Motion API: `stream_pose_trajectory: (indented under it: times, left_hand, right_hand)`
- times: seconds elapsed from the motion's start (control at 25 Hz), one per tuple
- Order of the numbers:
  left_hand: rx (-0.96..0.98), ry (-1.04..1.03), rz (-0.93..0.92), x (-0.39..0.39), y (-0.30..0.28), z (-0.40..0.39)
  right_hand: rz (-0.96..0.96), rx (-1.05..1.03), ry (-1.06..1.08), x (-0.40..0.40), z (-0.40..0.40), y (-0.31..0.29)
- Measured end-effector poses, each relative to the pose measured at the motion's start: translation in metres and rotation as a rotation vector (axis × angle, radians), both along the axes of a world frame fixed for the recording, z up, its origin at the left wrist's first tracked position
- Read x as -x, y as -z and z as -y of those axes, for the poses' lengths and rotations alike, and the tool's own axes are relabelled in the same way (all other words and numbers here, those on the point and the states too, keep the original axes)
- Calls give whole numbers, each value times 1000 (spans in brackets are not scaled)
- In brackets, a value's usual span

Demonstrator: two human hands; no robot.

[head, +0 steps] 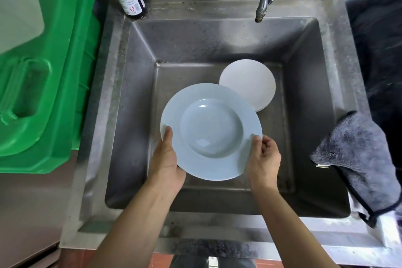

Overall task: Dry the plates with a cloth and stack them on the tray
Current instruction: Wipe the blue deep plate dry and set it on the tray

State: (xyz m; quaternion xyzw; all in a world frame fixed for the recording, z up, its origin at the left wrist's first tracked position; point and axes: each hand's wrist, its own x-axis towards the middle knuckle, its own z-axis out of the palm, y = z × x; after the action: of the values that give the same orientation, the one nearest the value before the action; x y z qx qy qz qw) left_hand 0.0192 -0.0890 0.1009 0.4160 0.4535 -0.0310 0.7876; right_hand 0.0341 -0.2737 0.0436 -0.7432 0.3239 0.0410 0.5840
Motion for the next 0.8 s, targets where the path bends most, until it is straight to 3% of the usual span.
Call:
stream_pose_trajectory:
  times: [0.08,0.24,0.44,0.64,0.8]
  left_hand:
    - [19,2,-27,-3,-9,8]
    - [-2,116,96,-14,-21,11]
    - [-37,159,69,-25,-27,16]
    - [-110,145,-6,-32,-39,27]
    - [-128,168,-3,-34,-48,39]
  right_hand:
    - [31,-1,25,0,0,-6]
    - [57,29,51,3,2,-17]
    - [11,74,-19,4,16,-29]
    - [-39,271,-226,-2,50,-46]
    - [166,622,-231,-6,88,-56]
